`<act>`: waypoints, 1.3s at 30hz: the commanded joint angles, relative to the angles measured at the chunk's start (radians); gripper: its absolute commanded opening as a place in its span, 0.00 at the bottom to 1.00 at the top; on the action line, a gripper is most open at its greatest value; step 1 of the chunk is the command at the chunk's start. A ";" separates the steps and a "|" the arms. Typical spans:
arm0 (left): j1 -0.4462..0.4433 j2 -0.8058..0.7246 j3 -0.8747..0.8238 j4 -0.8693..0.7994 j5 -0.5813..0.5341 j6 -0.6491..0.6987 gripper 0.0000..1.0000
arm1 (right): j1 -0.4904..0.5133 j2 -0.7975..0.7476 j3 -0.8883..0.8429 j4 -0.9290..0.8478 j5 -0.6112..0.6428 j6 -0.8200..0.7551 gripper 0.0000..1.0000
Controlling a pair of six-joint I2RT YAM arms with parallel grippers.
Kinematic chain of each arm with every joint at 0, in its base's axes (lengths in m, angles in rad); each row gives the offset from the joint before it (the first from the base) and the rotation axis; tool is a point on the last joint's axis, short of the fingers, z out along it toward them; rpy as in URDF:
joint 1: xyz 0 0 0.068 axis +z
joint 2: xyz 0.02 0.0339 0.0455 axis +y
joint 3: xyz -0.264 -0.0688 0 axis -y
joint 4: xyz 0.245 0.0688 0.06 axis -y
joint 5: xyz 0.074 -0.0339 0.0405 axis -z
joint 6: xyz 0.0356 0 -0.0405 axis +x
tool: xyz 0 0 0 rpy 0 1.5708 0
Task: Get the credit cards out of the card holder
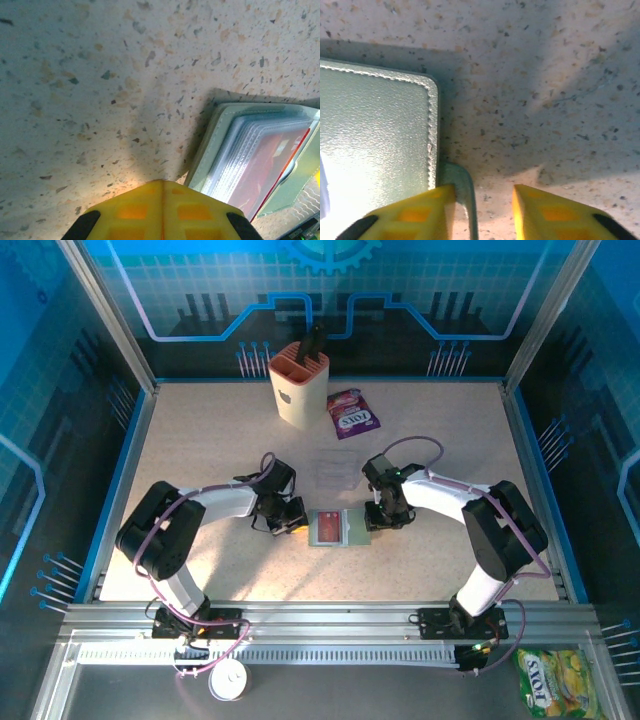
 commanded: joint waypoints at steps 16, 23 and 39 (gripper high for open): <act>-0.008 -0.157 0.026 -0.083 -0.027 0.019 0.09 | -0.001 -0.151 0.085 -0.202 0.051 0.020 0.49; -0.029 -0.119 0.024 0.000 0.060 0.001 0.10 | 0.070 -0.130 0.200 -0.238 0.054 0.042 0.50; -0.046 -0.061 -0.003 0.080 0.072 -0.024 0.09 | 0.182 0.080 0.264 -0.224 0.105 0.095 0.71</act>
